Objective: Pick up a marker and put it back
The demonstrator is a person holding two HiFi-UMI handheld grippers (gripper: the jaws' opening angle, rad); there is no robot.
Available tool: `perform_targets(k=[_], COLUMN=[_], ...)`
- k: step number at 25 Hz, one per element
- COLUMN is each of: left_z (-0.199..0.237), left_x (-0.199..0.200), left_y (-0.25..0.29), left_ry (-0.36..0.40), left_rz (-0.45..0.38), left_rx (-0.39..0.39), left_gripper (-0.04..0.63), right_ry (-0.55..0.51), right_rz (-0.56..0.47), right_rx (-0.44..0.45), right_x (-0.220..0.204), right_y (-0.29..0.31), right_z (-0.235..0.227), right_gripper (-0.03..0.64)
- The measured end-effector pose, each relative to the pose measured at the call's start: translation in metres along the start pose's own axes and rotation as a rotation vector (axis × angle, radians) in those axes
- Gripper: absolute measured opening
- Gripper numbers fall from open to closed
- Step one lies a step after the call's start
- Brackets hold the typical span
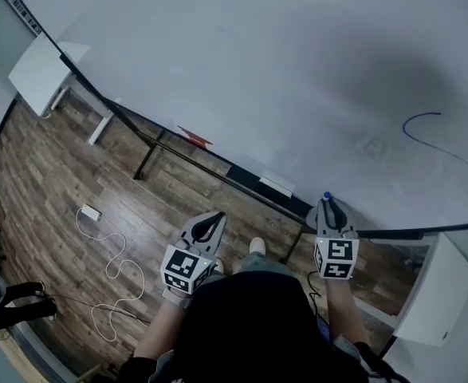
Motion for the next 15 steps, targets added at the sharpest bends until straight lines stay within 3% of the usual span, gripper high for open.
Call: perform_targets(k=[5, 15], left_z=[0.009, 0.03], left_x=[0.012, 0.001], left_y=[-0.018, -0.068], left_ry=[-0.026, -0.048], left_rz=[-0.072, -0.106], left_rx=[0.076, 0.258], left_gripper=[0.02, 0.02], right_ry=[-0.056, -0.14], right_rz=[-0.07, -0.19], right_rx=[0.049, 0.307], right_x=[0.033, 0.088], right_y=[-0.006, 0.015], right_z=[0.014, 0.088], right_gripper=[0.094, 0.094])
Point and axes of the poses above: the fingertips, and each gripper's own axes: y forward along the fingers, z to its left, x out of its top, the point moved 6 cm from there along -y, backward along the fingers, and after that the axes turned 11 degrees about z, right-handed, at the moved point
